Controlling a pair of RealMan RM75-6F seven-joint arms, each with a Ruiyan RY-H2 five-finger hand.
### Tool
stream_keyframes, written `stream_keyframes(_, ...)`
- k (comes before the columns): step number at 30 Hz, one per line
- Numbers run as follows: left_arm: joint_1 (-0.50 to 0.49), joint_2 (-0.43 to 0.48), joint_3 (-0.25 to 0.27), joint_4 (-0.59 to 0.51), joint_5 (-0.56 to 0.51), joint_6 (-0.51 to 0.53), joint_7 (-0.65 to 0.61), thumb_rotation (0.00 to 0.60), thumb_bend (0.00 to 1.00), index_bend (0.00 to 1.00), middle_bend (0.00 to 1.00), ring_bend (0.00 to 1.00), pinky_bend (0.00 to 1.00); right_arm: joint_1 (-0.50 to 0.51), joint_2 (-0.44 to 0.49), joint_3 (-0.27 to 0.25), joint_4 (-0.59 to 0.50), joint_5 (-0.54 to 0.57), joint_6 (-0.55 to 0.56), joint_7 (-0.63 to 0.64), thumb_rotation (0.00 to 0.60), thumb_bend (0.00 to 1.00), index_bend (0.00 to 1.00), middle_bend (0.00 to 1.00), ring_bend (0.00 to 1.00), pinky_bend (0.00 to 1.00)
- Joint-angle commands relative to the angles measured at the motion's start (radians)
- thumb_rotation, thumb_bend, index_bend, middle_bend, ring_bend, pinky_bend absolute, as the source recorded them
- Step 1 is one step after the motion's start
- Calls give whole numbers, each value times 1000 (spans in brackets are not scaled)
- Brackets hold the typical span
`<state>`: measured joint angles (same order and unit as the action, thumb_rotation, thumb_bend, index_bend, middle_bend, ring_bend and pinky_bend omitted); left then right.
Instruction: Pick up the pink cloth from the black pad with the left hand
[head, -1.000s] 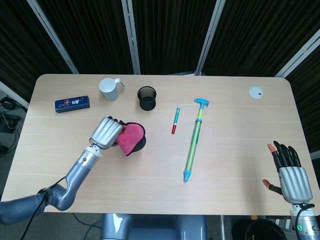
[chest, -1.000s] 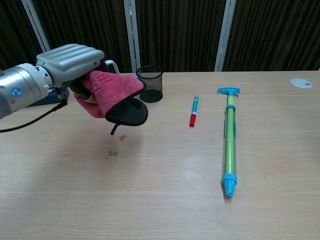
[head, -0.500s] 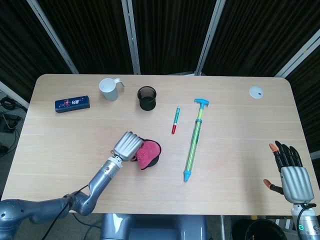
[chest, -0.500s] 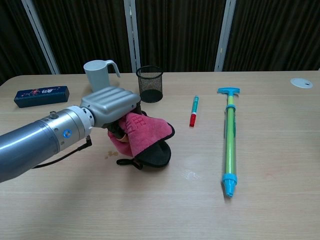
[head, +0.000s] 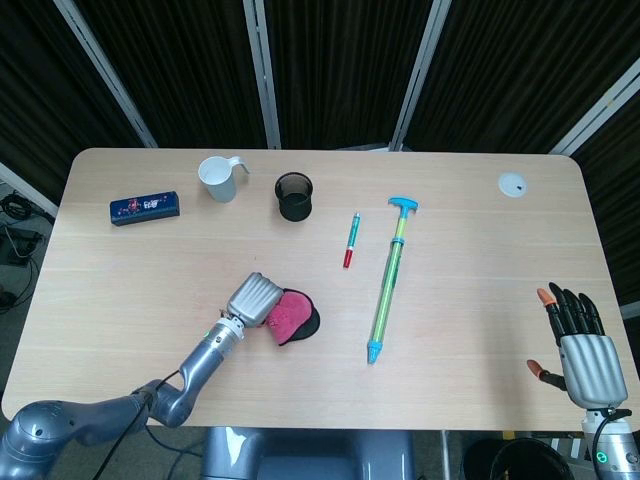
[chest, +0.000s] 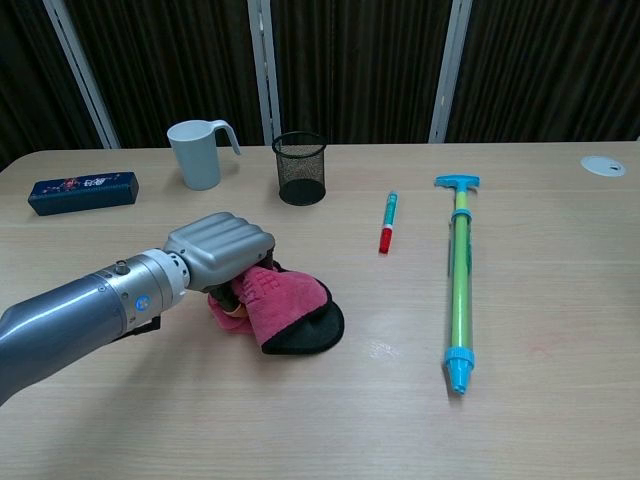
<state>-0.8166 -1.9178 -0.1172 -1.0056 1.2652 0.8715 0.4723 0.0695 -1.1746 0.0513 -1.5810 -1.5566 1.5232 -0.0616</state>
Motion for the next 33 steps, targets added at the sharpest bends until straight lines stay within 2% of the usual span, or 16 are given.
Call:
stream_keyframes(1, -11, 0, -2, 76, 11, -20, -42, 600, 406, 864, 670, 593, 566, 0, -1, 1, 1, 4, -2, -1, 600, 0, 0, 0, 0, 0)
stream_keyframes(13, 16, 58, -5, 323, 12, -66, -211, 600, 406, 864, 670, 593, 566, 5, -6, 4, -4, 8, -9, -17, 600, 0, 0, 0, 0, 0)
stream_keyframes(20, 36, 79, -5, 403, 17, -75, -282, 600, 406, 865, 670, 593, 566, 9, -10, 3, -7, 5, -15, -27, 600, 0, 0, 0, 0, 0)
stream_keyframes(25, 28, 70, -13, 385, 24, -67, -303, 600, 407, 864, 669, 593, 566, 13, -11, 2, -8, 3, -19, -27, 600, 0, 0, 0, 0, 0)
stream_keyframes(33, 20, 31, 11, 217, 69, -34, -277, 600, 406, 863, 670, 593, 566, 11, -8, 2, -5, 6, -17, -16, 600, 0, 0, 0, 0, 0)
